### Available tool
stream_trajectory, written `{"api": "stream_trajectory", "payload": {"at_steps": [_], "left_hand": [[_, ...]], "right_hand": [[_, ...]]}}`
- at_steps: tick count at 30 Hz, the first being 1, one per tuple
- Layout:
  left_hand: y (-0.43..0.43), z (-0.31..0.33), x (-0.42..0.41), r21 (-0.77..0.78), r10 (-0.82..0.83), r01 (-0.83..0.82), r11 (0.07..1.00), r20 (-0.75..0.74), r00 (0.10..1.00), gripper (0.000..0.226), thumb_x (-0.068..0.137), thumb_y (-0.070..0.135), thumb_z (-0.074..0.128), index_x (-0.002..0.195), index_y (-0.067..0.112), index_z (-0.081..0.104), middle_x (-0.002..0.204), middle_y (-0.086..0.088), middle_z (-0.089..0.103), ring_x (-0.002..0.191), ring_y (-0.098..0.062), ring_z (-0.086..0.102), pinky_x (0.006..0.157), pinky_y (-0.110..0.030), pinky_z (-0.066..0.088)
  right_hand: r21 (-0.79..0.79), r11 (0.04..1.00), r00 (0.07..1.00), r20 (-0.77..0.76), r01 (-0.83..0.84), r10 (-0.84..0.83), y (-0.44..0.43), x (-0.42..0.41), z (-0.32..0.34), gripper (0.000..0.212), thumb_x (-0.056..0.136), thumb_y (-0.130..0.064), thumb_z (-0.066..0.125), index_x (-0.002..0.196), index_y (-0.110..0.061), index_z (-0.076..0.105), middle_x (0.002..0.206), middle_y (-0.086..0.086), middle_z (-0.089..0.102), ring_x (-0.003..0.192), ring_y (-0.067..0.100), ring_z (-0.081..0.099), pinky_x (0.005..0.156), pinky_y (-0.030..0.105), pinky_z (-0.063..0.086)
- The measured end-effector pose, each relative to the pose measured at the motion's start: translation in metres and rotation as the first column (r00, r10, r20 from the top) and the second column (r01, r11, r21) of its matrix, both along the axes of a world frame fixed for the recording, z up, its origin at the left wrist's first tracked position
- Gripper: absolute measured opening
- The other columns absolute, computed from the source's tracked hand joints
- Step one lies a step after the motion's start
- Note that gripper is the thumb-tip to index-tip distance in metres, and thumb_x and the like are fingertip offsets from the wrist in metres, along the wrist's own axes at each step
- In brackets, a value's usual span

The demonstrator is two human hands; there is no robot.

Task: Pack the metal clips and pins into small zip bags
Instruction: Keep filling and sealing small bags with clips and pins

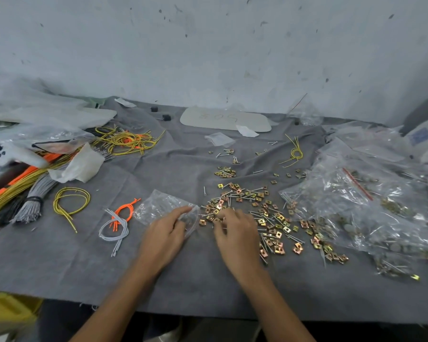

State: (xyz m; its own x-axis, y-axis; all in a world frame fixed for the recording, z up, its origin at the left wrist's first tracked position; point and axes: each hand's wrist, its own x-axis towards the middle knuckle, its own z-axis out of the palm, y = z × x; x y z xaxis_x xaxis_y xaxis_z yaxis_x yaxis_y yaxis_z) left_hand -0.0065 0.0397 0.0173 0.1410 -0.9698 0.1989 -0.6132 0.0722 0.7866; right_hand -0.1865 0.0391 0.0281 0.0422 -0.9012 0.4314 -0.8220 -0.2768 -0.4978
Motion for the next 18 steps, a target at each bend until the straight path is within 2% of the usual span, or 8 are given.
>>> {"api": "stream_trajectory", "payload": {"at_steps": [4, 7, 10, 12, 15, 18], "left_hand": [[-0.002, -0.003, 0.000, -0.014, -0.001, 0.002, 1.000, 0.023, 1.000, 0.046, 0.088, 0.023, 0.043, 0.127, 0.033, 0.067, 0.103, -0.009, 0.074, 0.095, -0.028, 0.066, 0.079, -0.032, 0.046], [-0.002, -0.004, 0.000, -0.016, 0.007, -0.007, 1.000, 0.030, 1.000, 0.052, 0.083, 0.031, 0.038, 0.126, 0.035, 0.067, 0.102, -0.006, 0.075, 0.094, -0.025, 0.066, 0.078, -0.030, 0.046], [-0.002, -0.005, 0.001, -0.022, 0.011, -0.010, 1.000, 0.049, 0.999, 0.051, 0.084, 0.033, 0.039, 0.126, 0.035, 0.067, 0.117, 0.005, 0.073, 0.107, -0.018, 0.064, 0.087, -0.029, 0.047], [-0.003, -0.005, 0.001, -0.023, 0.019, -0.018, 1.000, 0.067, 0.998, 0.049, 0.085, 0.035, 0.039, 0.126, 0.035, 0.066, 0.124, 0.010, 0.071, 0.113, -0.015, 0.063, 0.090, -0.027, 0.046], [-0.003, -0.005, 0.001, -0.022, 0.024, -0.022, 1.000, 0.076, 0.997, 0.049, 0.086, 0.038, 0.039, 0.126, 0.036, 0.066, 0.125, 0.011, 0.070, 0.115, -0.013, 0.061, 0.092, -0.027, 0.045], [-0.003, -0.005, 0.001, -0.015, 0.021, -0.020, 1.000, 0.072, 0.997, 0.049, 0.086, 0.039, 0.039, 0.127, 0.036, 0.065, 0.127, 0.012, 0.069, 0.116, -0.014, 0.061, 0.095, -0.029, 0.047]], "right_hand": [[0.056, 0.995, 0.996, -0.036, 0.078, -0.076, -0.009, -0.038, 0.002, 0.007, 0.092, -0.021, 0.063, 0.096, -0.021, 0.068, 0.097, -0.001, 0.064, 0.095, 0.024, 0.051, 0.080, 0.037, 0.043], [0.109, 0.992, 0.995, -0.080, 0.067, -0.059, -0.020, -0.040, 0.005, 0.014, 0.094, -0.036, 0.061, 0.098, -0.026, 0.068, 0.103, -0.004, 0.062, 0.101, 0.021, 0.049, 0.085, 0.035, 0.041], [0.177, 0.983, 0.975, -0.223, 0.055, -0.014, -0.029, -0.027, 0.008, 0.032, 0.093, -0.055, 0.056, 0.103, -0.028, 0.067, 0.110, -0.003, 0.062, 0.107, 0.021, 0.048, 0.094, 0.036, 0.039], [0.193, 0.979, 0.955, -0.295, 0.070, -0.010, -0.034, -0.021, 0.008, 0.041, 0.092, -0.060, 0.054, 0.112, -0.026, 0.065, 0.118, 0.000, 0.061, 0.114, 0.022, 0.049, 0.100, 0.038, 0.040], [0.240, 0.968, 0.943, -0.332, 0.068, 0.016, -0.039, -0.018, 0.010, 0.045, 0.095, -0.056, 0.050, 0.122, -0.022, 0.062, 0.129, 0.007, 0.057, 0.121, 0.028, 0.049, 0.103, 0.041, 0.039], [0.268, 0.963, 0.954, -0.292, 0.012, 0.069, -0.039, -0.021, 0.012, 0.033, 0.097, -0.049, 0.054, 0.118, -0.026, 0.064, 0.126, 0.005, 0.058, 0.119, 0.027, 0.050, 0.102, 0.040, 0.038]]}}
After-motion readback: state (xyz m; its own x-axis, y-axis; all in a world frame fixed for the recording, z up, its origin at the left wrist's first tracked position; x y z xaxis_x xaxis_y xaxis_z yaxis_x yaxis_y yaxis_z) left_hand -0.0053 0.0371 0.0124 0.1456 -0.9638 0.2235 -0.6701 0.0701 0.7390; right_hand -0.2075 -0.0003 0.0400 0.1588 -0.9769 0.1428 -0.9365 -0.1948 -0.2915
